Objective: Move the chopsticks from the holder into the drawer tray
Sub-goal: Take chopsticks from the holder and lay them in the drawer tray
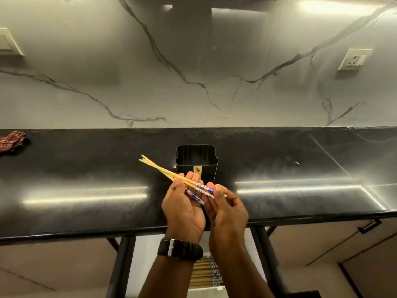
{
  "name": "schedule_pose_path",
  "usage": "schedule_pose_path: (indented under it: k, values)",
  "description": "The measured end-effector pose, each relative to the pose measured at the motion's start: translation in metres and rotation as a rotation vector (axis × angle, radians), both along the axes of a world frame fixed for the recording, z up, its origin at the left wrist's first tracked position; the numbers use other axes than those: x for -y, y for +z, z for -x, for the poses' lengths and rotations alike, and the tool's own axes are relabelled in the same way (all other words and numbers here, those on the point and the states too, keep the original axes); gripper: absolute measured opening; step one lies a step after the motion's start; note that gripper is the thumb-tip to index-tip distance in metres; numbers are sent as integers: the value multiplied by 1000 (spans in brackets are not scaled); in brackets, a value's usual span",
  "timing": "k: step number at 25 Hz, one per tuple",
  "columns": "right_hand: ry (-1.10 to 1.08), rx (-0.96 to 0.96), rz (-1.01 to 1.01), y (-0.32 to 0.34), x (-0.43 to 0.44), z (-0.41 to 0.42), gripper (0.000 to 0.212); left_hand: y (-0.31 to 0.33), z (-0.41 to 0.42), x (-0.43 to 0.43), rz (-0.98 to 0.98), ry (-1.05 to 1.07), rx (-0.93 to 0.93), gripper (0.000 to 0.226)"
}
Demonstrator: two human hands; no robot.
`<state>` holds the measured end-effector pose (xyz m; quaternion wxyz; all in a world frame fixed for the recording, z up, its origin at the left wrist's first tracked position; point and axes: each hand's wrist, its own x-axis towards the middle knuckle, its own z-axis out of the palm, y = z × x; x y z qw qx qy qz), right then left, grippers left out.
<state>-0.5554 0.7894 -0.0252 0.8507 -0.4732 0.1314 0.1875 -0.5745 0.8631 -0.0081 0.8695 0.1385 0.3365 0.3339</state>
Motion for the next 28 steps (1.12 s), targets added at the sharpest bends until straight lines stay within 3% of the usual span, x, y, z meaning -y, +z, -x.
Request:
schedule_pose_path:
  k: [5, 13, 18, 21, 25, 28]
  values:
    - [80, 168, 254, -10, -4, 25, 7, -5, 12, 10, -41, -1, -21, 30]
    - [302, 65, 330, -20, -1, 34, 18, -30, 16, 8, -71, 119, -135, 23]
    - [441, 213, 477, -24, 12, 19, 18, -45, 21, 0, -91, -15, -94, 28]
    - [478, 124, 434, -21, 26, 0, 17, -49, 28, -10, -133, -115, -72, 26]
    - [497, -151, 265, -30, 31, -9, 14, -53, 27, -13, -301, -34, -98, 22]
    - [475, -178, 194, -42, 24, -1, 16, -56, 20, 8, -427, -38, -177, 20]
